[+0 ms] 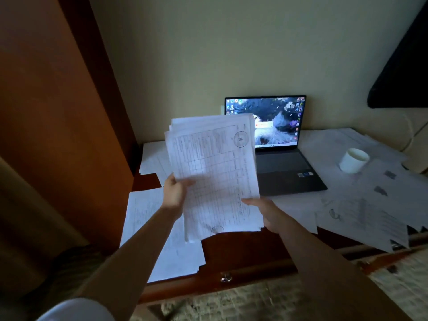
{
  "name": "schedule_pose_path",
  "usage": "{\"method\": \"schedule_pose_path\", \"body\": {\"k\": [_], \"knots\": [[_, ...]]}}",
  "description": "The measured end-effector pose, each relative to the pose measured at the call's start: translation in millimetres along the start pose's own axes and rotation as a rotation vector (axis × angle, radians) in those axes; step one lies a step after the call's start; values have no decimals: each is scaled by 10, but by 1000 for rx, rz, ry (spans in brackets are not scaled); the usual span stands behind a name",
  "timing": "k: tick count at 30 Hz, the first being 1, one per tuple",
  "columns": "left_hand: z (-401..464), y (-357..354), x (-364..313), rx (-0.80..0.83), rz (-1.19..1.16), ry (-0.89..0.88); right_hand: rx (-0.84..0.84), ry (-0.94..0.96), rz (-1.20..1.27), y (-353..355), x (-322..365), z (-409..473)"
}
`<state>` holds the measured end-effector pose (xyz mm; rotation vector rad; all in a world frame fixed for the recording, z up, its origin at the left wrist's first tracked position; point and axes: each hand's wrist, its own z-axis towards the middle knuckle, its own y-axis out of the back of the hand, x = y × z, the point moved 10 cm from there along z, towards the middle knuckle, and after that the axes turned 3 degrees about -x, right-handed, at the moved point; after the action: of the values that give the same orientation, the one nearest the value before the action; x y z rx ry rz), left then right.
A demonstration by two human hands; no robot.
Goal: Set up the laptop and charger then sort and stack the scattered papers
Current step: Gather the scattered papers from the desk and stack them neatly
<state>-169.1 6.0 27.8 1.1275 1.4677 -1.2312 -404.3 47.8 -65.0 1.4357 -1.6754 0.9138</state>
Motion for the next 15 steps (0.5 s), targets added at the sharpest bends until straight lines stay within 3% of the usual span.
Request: {"method": "schedule_pose_path", "body": {"k": [5, 11, 15], "knots": [[-69, -290, -86, -6, 17, -43, -394, 236, 84, 304, 625, -135], [-195, -446, 157, 17, 66, -30, -450, 325, 8, 448, 648, -302], [-238, -517, 130, 1, 88, -73, -526, 417, 117, 520, 793, -361]]}}
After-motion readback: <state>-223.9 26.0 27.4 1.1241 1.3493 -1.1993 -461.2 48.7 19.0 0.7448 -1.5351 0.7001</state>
